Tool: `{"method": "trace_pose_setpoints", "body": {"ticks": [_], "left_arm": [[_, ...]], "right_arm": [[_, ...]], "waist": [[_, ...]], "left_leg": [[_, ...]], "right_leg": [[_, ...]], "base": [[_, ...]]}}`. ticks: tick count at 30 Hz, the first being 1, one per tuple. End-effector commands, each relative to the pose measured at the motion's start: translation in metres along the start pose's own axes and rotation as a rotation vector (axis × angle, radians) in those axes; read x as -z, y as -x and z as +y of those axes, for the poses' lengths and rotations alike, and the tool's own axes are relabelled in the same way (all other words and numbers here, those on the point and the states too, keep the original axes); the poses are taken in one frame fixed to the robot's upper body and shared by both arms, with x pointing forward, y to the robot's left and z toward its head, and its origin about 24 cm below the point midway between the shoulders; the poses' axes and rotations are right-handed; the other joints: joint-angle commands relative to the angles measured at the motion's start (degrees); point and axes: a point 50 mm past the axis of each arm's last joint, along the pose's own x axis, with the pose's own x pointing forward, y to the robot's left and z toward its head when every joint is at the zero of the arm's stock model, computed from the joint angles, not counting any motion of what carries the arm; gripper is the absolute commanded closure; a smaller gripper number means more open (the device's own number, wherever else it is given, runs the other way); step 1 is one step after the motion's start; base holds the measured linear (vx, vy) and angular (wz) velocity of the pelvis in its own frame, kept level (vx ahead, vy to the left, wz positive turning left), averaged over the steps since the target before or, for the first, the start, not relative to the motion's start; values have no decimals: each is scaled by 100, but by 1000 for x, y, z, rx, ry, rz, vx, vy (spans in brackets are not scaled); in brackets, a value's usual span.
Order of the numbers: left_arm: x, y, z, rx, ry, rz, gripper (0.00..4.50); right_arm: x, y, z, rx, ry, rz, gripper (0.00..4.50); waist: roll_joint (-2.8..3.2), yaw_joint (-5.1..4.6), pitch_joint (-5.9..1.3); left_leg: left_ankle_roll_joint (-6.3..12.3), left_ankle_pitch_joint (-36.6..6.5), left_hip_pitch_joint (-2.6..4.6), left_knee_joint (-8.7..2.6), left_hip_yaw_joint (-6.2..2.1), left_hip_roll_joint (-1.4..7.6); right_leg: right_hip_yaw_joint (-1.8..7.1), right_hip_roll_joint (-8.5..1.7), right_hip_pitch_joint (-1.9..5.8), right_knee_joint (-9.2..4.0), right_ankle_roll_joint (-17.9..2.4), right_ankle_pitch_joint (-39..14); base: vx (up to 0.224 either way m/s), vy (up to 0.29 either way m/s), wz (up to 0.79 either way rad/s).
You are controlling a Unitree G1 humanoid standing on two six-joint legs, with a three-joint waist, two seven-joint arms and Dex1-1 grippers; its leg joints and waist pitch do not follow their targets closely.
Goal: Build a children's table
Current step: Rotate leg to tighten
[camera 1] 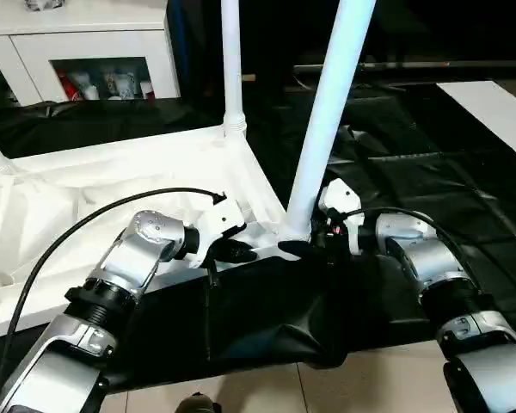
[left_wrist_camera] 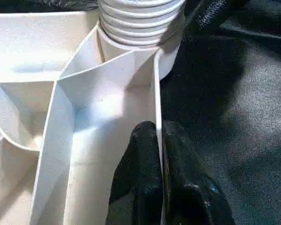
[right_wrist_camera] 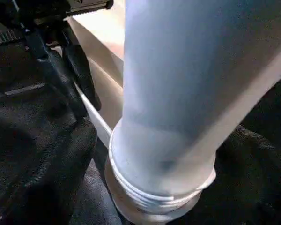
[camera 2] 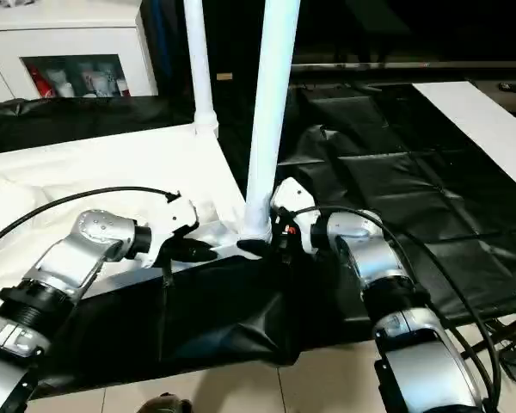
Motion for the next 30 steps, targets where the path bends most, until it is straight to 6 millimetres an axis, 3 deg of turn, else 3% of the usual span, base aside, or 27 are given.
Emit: {"method": "trace_pose_setpoints", "body": {"ticks": [1,12,14,19,25,30], "left_arm": [[-17,1,-4,47,-81,-58,450],[-15,2,-4,43,-79,-52,450],[-15,3,-4,40,-80,-52,450],[-14,3,-4,36,-78,-50,450],[-14,4,-3,33,-78,-44,450],[-13,5,-2,33,-79,-39,450]], "right_arm": [[-4,2,1,-13,3,-17,26],[-1,-1,3,-17,-26,-33,26],[1,-1,4,-15,-29,-26,60],[3,-2,4,-5,-41,-24,89],[5,-4,4,1,-34,-19,156],[5,-5,5,-1,-29,-15,174]], "waist": [[31,-33,-438],[39,-27,-440],[35,-27,-443],[38,-21,-443],[62,-23,-447],[50,-29,-445]], "left_leg": [[222,-1253,112,-386,-49,243],[177,-1289,117,-385,-51,238],[185,-1247,115,-382,-52,238],[195,-1234,113,-376,-47,232],[171,-1249,114,-375,-52,231],[169,-1278,117,-374,-50,232]], "right_leg": [[303,-359,341,-366,-1336,-924],[302,-360,339,-372,-1319,-980],[299,-355,341,-359,-1333,-908],[300,-359,343,-358,-1352,-887],[297,-356,343,-352,-1358,-855],[298,-352,344,-355,-1365,-869]], "base": [[0,0,0],[0,0,0],[0,0,0],[0,0,0],[0,0,0],[0,0,0]]}}
